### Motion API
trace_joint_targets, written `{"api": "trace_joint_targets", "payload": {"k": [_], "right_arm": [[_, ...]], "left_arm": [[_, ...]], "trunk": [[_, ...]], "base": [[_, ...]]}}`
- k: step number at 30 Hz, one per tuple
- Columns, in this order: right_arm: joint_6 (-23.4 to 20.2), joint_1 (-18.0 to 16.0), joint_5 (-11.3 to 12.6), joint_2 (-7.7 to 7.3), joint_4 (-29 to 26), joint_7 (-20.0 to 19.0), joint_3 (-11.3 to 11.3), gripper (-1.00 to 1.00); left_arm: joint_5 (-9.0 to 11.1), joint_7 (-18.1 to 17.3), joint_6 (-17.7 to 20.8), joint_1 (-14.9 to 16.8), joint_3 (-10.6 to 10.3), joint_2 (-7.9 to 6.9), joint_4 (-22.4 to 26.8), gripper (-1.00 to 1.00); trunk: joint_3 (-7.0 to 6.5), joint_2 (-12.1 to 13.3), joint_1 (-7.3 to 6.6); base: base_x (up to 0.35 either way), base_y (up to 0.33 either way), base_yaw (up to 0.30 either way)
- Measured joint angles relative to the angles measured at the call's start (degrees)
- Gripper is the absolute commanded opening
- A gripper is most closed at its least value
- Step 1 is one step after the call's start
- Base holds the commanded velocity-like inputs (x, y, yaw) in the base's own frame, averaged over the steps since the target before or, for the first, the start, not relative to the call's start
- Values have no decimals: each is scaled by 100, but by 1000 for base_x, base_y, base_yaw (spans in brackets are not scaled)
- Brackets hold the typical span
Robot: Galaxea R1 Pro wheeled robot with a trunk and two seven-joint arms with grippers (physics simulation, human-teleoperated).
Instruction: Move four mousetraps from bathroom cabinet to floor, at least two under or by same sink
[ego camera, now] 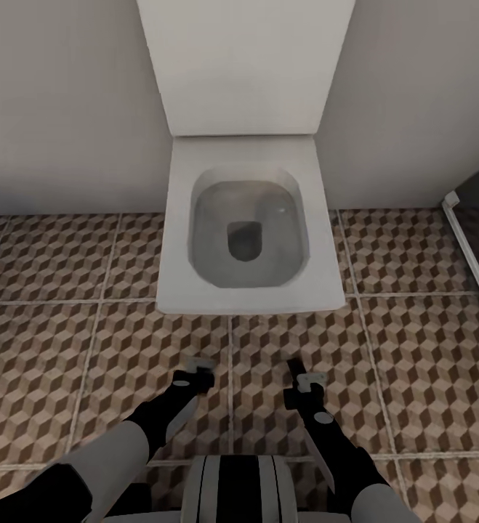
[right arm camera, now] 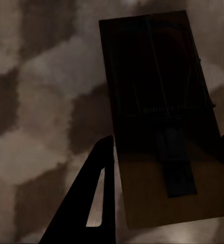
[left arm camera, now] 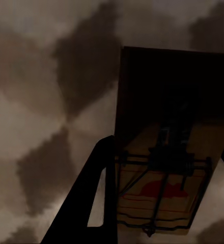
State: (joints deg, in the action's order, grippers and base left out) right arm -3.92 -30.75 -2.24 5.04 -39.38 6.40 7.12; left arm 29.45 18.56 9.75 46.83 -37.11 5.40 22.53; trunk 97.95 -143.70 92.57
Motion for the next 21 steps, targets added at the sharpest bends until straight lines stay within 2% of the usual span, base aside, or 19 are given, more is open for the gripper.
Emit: {"api": "trace_joint_targets", "payload": {"k": [15, 16, 21], "right_arm": [[0, 0, 0, 0, 1, 0, 4, -100], [0, 0, 0, 0, 1, 0, 4, 100], [2, -1, 10, 0, 1, -5, 4, 100]], "left_arm": [[7, -1, -12, 0, -2, 1, 4, -100], [8, -1, -12, 0, -2, 1, 4, -100], [8, -1, -13, 0, -2, 1, 4, -100]], "trunk": [[0, 0, 0], [0, 0, 0], [0, 0, 0]], "base": [[0, -11, 0], [0, 0, 0], [0, 0, 0]]}}
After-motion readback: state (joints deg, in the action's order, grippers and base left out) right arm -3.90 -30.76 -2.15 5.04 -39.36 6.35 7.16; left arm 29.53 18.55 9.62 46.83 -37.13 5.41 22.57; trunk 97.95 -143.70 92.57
